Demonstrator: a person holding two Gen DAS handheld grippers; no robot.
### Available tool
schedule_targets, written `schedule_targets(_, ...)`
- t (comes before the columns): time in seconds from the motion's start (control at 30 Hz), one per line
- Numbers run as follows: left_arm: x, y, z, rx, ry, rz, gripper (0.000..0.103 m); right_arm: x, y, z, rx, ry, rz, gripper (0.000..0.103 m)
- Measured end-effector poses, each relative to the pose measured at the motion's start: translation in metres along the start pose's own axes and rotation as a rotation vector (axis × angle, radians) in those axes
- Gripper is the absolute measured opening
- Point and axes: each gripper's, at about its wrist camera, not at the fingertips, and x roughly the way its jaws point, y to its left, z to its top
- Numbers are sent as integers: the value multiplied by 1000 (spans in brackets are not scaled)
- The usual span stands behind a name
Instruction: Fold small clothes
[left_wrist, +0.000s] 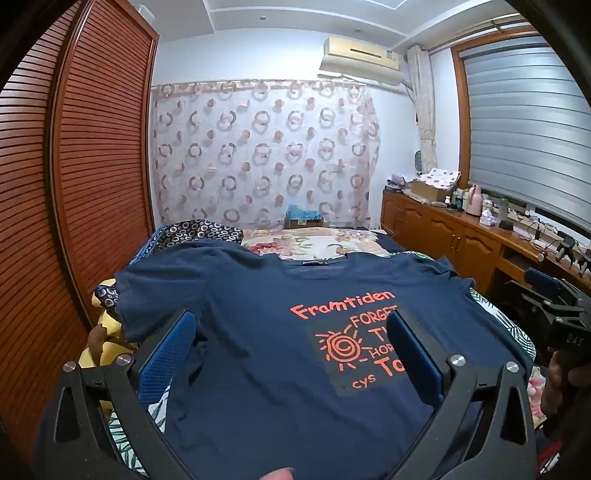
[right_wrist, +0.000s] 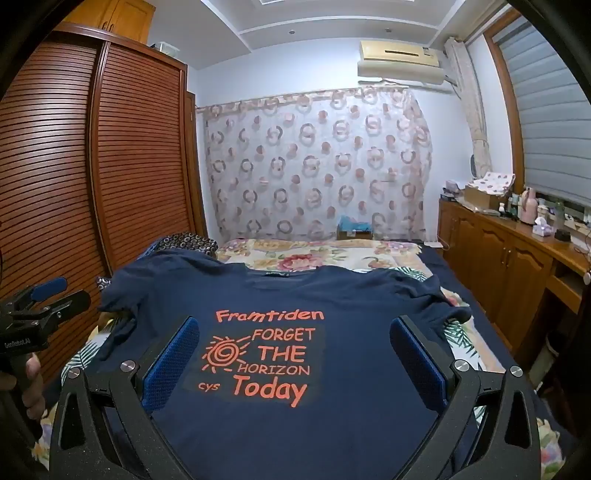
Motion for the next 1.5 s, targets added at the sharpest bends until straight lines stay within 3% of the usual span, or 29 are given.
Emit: schedule_targets(1.5, -2, 1, -1, -5, 5, 6, 103, -2, 3, -1, 12, 1, -11, 103)
